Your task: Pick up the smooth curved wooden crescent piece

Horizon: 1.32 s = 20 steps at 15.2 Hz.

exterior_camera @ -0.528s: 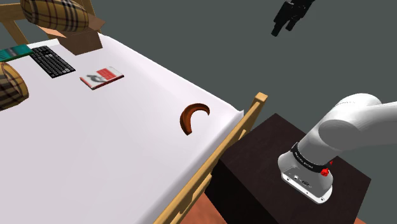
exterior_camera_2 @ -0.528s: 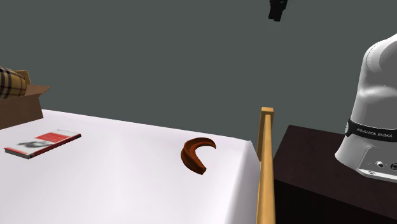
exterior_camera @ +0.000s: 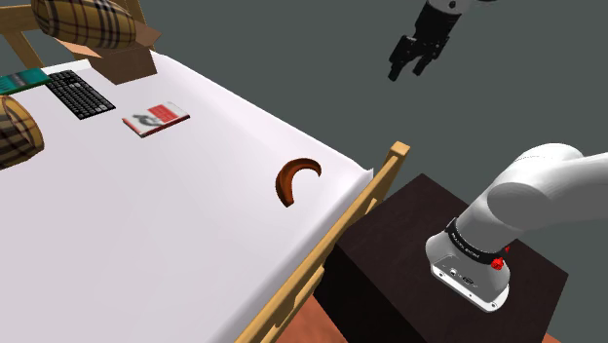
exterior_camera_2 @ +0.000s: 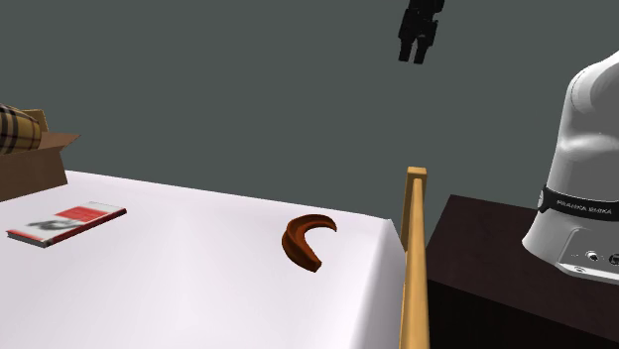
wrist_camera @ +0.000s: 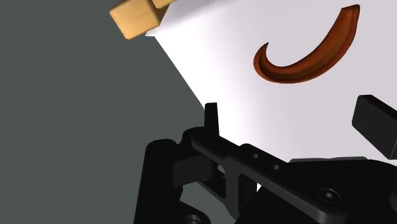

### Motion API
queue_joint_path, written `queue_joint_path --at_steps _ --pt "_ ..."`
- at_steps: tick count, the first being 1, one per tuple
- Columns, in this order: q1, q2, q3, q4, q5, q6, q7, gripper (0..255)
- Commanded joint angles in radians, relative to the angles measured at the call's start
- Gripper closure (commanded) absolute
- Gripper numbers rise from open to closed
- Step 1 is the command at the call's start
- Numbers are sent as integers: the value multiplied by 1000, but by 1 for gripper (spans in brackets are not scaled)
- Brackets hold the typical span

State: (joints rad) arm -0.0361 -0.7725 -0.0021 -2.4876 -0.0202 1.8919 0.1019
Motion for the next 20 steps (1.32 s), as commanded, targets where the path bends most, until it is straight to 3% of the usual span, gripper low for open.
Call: queue_joint_path --at_steps 1,11,20 --pt "-3 18 15 -50 24 69 52 0" --pt "5 264 101 -177 152 456 285 0" --pt "28 628 168 -141 266 810 462 0"
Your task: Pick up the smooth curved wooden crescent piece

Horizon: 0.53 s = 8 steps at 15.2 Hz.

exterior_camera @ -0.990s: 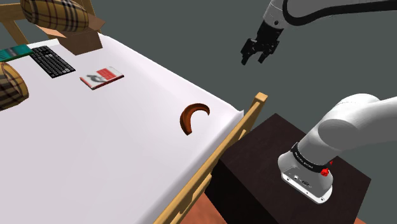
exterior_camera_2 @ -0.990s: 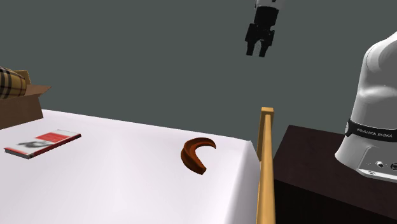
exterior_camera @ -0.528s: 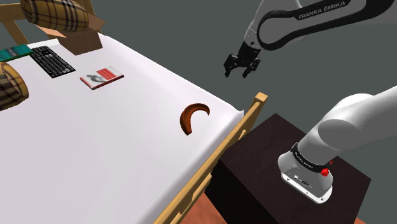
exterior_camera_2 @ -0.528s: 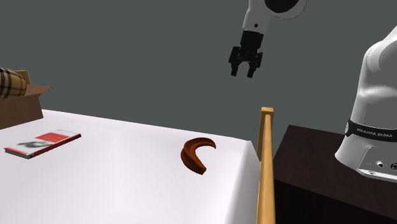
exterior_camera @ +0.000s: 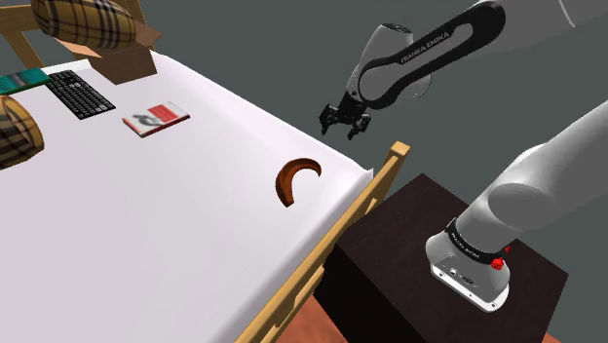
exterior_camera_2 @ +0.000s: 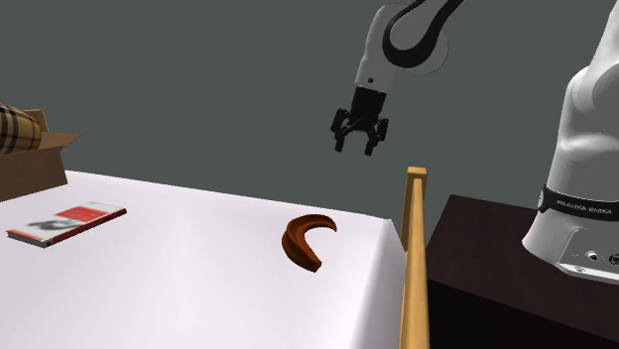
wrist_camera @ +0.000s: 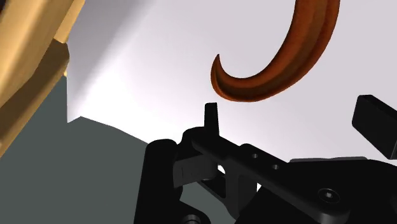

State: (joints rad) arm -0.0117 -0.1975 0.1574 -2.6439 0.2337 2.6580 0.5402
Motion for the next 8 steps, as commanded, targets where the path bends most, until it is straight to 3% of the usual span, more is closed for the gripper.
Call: queue_joint_path --at_steps 1,8 --pt "7 97 14 29 23 79 41 0" --pt "32 412 42 167 106 288 143 0"
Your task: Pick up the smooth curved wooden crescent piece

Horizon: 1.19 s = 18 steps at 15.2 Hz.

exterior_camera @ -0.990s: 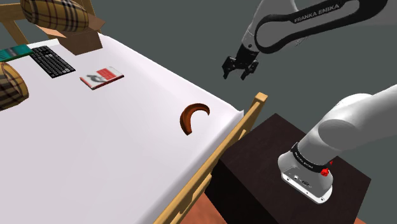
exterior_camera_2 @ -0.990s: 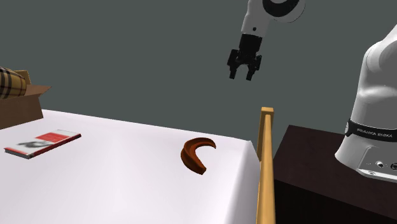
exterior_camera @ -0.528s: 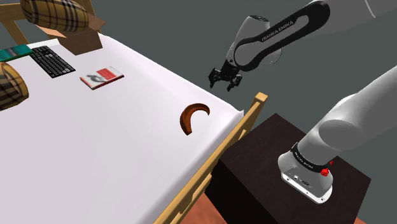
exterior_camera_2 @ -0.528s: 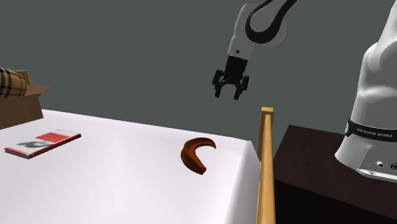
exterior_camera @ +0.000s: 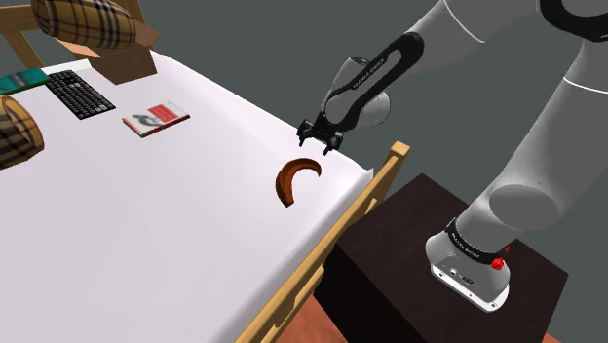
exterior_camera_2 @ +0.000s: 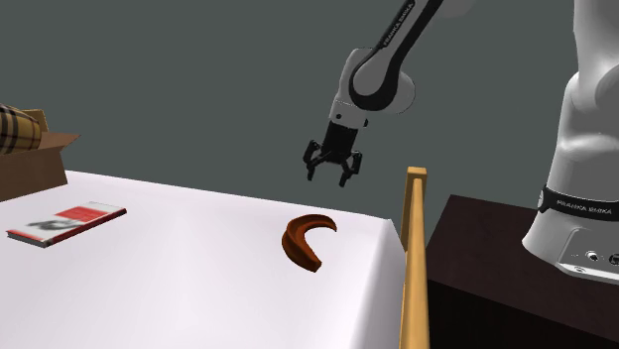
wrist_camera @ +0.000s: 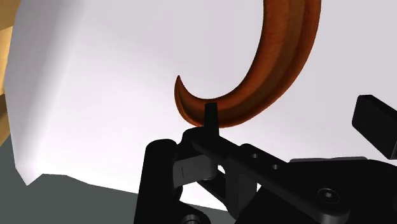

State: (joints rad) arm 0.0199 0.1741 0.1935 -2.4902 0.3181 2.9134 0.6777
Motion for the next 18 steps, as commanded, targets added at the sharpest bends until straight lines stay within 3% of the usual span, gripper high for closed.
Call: queue_joint_path --at_steps 1,8,18 --pt "2 85 10 40 32 56 19 0" --pt "22 384 27 259 96 176 107 0" --pt "1 511 52 314 97 250 86 0"
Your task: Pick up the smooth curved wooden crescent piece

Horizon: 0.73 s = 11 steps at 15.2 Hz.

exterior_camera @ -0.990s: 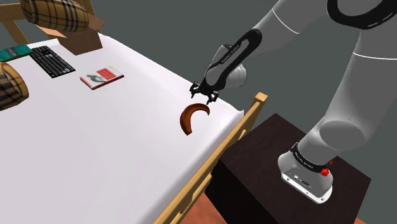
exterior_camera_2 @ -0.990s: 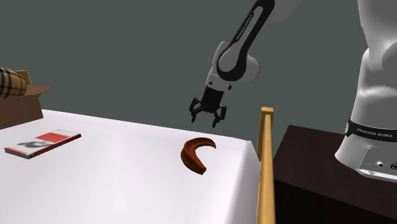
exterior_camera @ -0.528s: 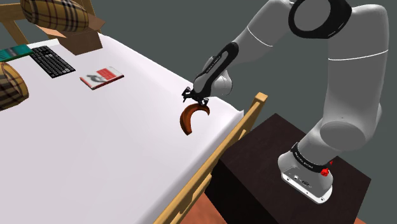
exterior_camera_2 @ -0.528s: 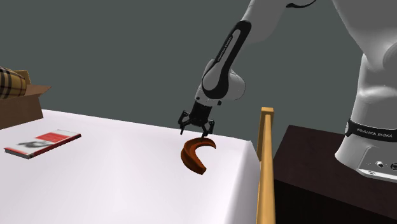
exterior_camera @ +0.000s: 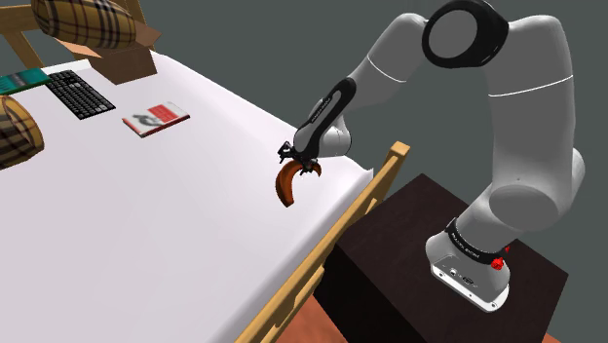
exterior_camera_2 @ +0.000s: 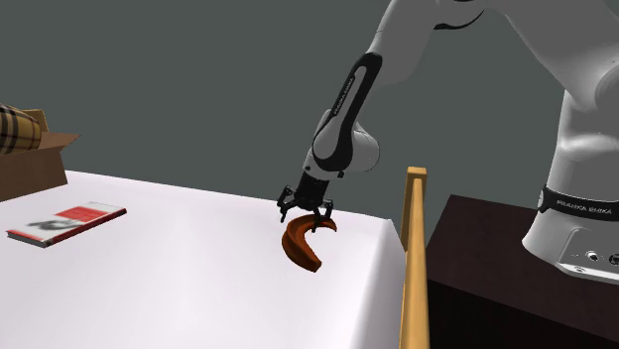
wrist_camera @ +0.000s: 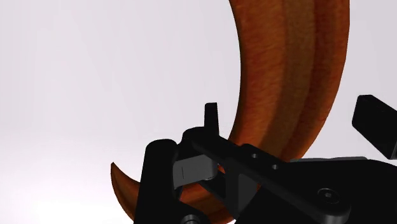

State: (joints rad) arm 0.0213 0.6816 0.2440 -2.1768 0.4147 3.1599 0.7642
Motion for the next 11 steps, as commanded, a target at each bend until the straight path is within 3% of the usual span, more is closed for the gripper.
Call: queue_joint_path --at_steps 1,11 --pt "0 4 1 2 0 2 -1 255" --pt "2 -11 -2 -5 1 -5 2 255"
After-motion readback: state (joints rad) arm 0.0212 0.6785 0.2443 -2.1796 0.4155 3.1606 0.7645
